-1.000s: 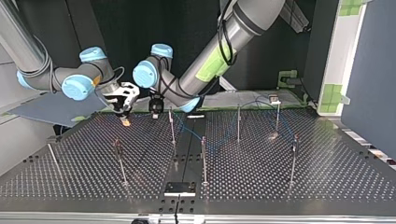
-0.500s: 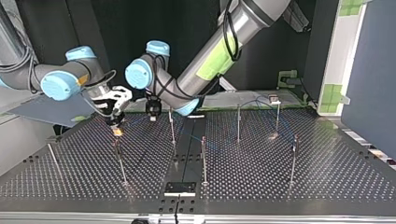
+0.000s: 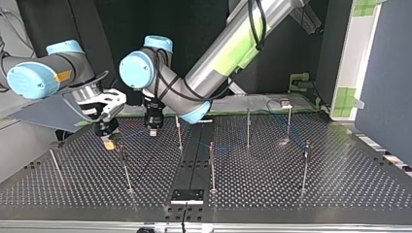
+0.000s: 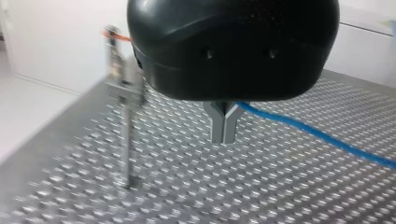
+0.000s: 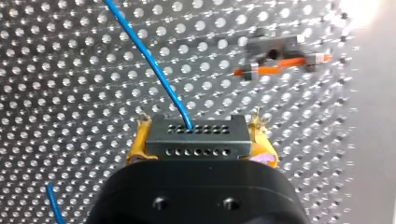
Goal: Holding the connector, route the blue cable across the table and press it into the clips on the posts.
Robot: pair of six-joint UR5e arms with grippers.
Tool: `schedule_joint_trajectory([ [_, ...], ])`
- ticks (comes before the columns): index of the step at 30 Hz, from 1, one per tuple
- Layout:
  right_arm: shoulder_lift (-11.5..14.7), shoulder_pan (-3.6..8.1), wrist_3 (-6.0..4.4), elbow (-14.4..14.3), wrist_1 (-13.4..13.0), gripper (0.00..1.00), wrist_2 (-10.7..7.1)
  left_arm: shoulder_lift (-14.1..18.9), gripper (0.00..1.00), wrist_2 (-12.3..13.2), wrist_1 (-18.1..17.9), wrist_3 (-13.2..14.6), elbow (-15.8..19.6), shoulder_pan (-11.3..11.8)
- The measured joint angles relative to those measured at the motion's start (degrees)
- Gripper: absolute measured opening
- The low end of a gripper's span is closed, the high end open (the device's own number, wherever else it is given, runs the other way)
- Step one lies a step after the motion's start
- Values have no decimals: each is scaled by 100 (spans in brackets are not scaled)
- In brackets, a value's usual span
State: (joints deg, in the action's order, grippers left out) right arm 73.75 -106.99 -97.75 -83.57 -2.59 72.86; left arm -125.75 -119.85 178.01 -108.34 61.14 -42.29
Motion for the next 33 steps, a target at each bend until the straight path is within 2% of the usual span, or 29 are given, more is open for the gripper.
schedule_joint_trajectory([
  [6,130,10,-1,38,85,0,-6,296,0,-13,-144,99,-14,-11],
  [10,165,34,-23,89,134,0,-8,377,0,40,-319,116,-62,17],
  [17,172,115,-94,161,145,0,-17,253,0,315,-409,112,-94,114],
  [24,132,226,-199,375,173,0,-135,156,0,570,-538,105,-108,253],
  [33,70,353,-244,474,188,0,-226,146,0,920,-700,39,-141,418],
])
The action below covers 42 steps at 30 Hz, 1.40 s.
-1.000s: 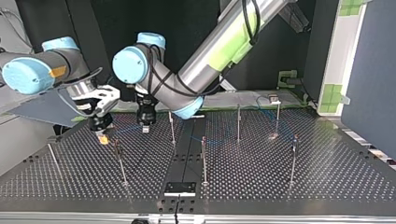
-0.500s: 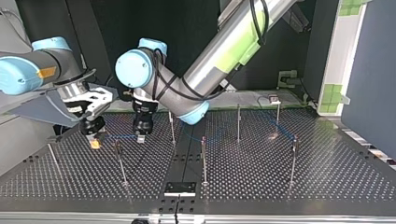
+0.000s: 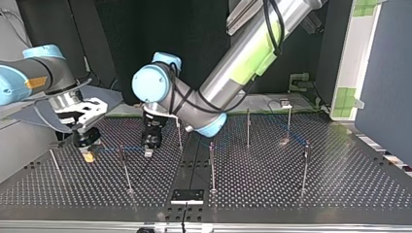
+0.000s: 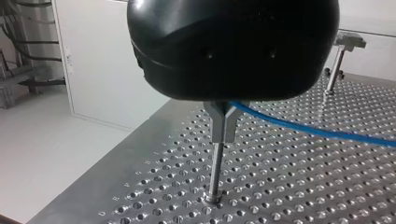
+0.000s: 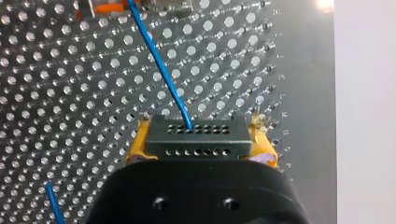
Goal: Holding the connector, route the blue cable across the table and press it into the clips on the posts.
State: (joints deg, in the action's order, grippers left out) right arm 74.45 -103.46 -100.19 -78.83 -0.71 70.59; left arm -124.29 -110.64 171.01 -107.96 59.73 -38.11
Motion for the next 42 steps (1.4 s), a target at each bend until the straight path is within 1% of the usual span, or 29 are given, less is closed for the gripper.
schedule_joint_trajectory([
  [4,-24,43,-2,3,0,0,-2,-33,0,163,7,-53,-24,43],
  [7,-36,78,-2,6,-2,0,-3,-126,0,256,86,-74,-110,35],
  [14,-72,165,-2,10,-15,0,-49,-411,0,282,179,-90,-409,33],
  [18,-86,208,-2,11,-23,0,-72,-477,0,272,240,-93,-591,39],
  [22,-97,230,-1,15,-27,0,-83,-491,0,269,288,-93,-659,45],
  [23,-111,249,3,22,-26,0,-94,-492,13,269,293,-93,-665,45],
  [24,-122,263,6,27,-26,0,-102,-490,13,268,301,-92,-670,42],
  [25,-131,278,9,30,-27,0,-108,-489,22,267,319,-86,-672,35],
  [26,-139,296,11,33,-27,0,-114,-487,37,267,342,-80,-674,25],
  [27,-143,310,12,36,-27,0,-118,-486,37,268,374,-72,-674,11],
  [28,-146,322,13,39,-27,0,-122,-486,53,267,396,-68,-674,1],
  [29,-149,337,16,44,-27,0,-128,-486,64,267,419,-64,-674,-9],
  [30,-150,347,17,48,-27,0,-135,-484,64,267,453,-59,-674,-23],
  [31,-151,357,19,50,-27,0,-143,-481,75,267,482,-53,-675,-33],
  [32,-152,370,21,52,-27,0,-156,-479,93,267,516,-45,-675,-42],
  [33,-154,380,22,53,-27,0,-166,-478,93,268,567,-33,-675,-53],
  [34,-155,389,22,53,-27,0,-174,-478,100,267,604,-23,-675,-62],
  [39,-160,434,30,63,-29,0,-200,-444,100,249,846,13,-676,-127],
  [42,-161,462,32,74,-32,0,-226,-382,100,172,996,17,-676,-172],
])
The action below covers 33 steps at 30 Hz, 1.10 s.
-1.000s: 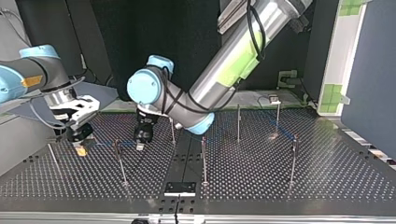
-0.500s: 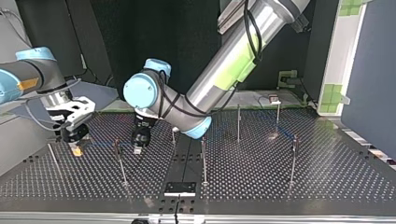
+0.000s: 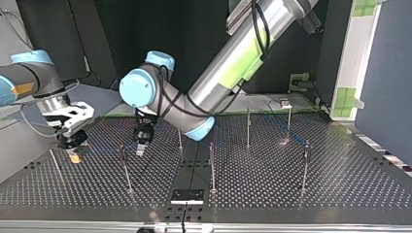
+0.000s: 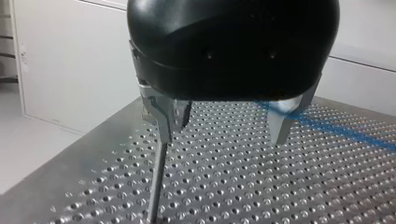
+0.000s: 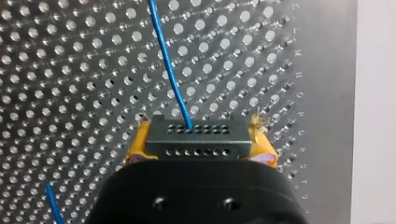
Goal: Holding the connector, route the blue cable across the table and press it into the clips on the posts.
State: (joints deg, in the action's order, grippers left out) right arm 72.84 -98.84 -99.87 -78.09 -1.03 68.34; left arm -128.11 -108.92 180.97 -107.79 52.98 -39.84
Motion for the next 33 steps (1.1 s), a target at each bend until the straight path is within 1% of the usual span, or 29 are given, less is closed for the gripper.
schedule_joint_trajectory([
  [7,-6,56,1,39,4,0,-54,188,100,-308,339,-1,25,-187],
  [13,-6,69,10,41,10,0,-57,271,100,-604,640,9,105,-470],
  [17,-3,56,18,43,23,0,-56,404,100,-804,762,21,267,-669],
  [19,-3,47,24,43,27,0,-57,499,100,-912,729,18,369,-757],
  [21,-4,40,30,43,29,0,-57,596,100,-1011,661,16,468,-796],
  [29,-8,15,36,39,31,0,-57,960,100,-1374,313,6,834,-767],
  [31,-7,5,36,37,31,0,-57,1064,100,-1415,207,7,936,-755],
  [33,-7,-3,36,35,28,0,-57,1171,100,-1377,102,4,1045,-759],
])
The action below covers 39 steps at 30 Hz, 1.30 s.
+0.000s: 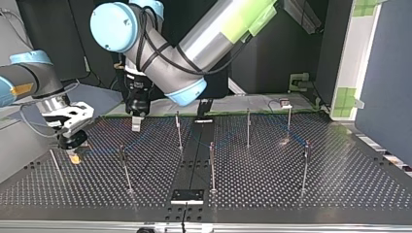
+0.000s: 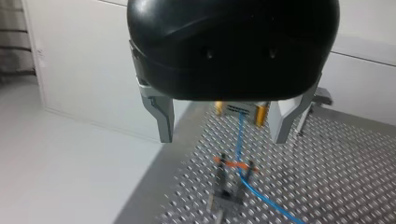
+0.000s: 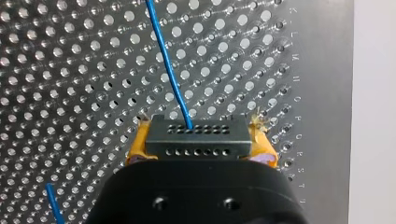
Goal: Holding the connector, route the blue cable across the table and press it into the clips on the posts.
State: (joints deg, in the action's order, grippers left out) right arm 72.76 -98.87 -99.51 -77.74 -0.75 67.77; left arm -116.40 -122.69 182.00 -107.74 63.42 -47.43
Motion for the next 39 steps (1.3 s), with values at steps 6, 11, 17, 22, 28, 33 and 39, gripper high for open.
schedule_joint_trajectory([
  [6,-5,-11,6,-1,-3,0,0,285,100,77,-287,-144,284,-24],
  [11,-10,-23,16,-1,-1,0,0,524,100,59,-524,-371,524,-66],
  [17,-11,-64,25,-1,8,0,4,813,100,-62,-816,-639,812,-209],
  [22,-11,-95,26,-7,11,0,8,1058,100,-287,-1057,-881,1058,-438],
  [28,-11,-126,36,-9,12,0,9,1318,100,-501,-1320,-1141,1317,-566],
  [33,-11,-137,44,-8,12,0,16,1548,100,-602,-1551,-1372,1548,-571],
  [39,-11,-147,53,-8,12,0,17,1661,100,-643,-1839,-1660,1837,-562],
])
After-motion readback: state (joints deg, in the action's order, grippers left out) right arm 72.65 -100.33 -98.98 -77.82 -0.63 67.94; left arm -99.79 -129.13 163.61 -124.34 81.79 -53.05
